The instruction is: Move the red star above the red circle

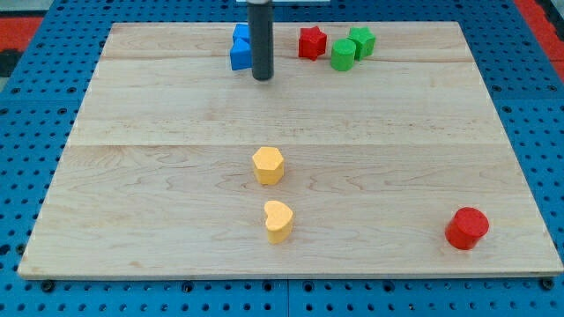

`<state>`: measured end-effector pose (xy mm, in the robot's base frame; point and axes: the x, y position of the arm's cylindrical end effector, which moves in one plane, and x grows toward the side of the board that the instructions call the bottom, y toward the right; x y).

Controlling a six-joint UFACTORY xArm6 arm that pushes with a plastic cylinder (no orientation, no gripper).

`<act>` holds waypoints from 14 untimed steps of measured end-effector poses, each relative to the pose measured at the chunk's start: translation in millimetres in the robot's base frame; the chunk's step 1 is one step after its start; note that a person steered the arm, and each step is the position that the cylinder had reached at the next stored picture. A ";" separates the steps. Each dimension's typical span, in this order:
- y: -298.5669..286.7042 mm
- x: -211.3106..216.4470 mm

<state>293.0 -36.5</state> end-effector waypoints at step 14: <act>234.4 196.9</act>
<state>489.9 197.9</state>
